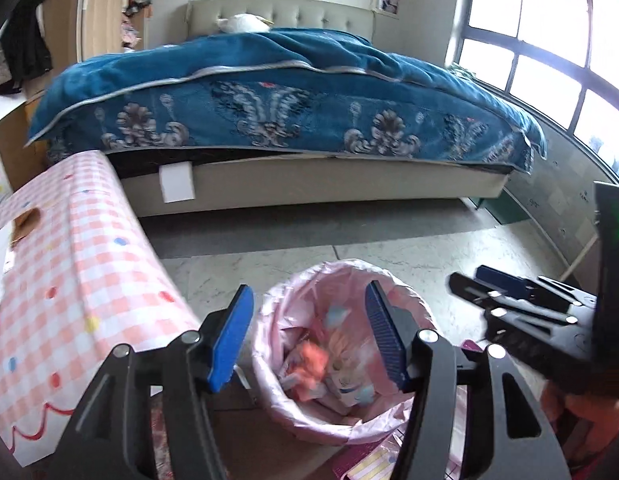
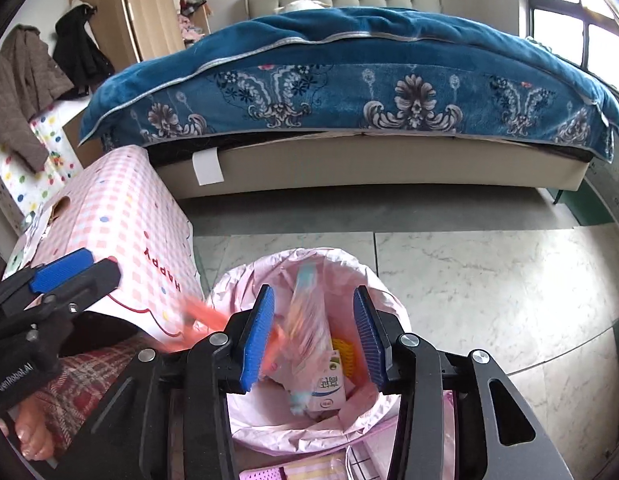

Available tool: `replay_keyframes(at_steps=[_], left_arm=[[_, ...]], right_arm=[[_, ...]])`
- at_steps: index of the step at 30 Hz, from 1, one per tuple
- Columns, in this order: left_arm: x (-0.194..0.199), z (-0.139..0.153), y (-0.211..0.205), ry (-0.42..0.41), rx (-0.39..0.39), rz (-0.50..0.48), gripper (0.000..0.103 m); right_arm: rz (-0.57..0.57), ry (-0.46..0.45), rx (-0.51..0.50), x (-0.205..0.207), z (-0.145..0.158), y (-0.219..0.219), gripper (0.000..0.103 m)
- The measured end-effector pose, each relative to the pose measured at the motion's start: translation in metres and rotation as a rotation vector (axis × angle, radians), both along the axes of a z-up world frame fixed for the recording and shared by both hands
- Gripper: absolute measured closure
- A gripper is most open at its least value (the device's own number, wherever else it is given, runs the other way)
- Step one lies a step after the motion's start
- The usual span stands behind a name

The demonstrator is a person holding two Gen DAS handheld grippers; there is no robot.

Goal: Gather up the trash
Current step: 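Bring both tools back over the table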

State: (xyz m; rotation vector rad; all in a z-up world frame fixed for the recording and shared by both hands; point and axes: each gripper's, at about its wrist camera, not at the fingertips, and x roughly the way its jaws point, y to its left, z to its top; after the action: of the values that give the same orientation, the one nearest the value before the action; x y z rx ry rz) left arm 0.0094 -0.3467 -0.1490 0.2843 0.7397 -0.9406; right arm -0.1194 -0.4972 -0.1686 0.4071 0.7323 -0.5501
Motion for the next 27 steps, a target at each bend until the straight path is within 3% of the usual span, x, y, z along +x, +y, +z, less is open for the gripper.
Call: replay_keyframes(at_steps=[10, 18, 27], left_arm=[[0.005, 0.031, 0.075, -0.072, -0.04, 0.147, 0.046], [0.006, 0.049, 0.133, -0.122, -0.068, 0.238, 0.035], [0.029, 0.059, 0.212, -0.131, -0.075, 0.418, 0.026]], right_arm=[[0.039, -0.104, -0.054, -0.017, 0.047, 0.039, 0.06], [0.144, -0.106, -0.053, 0.015, 0.073, 0.079, 0.06], [0.312, -0.095, -0.077, 0.054, 0.082, 0.145, 0.06]])
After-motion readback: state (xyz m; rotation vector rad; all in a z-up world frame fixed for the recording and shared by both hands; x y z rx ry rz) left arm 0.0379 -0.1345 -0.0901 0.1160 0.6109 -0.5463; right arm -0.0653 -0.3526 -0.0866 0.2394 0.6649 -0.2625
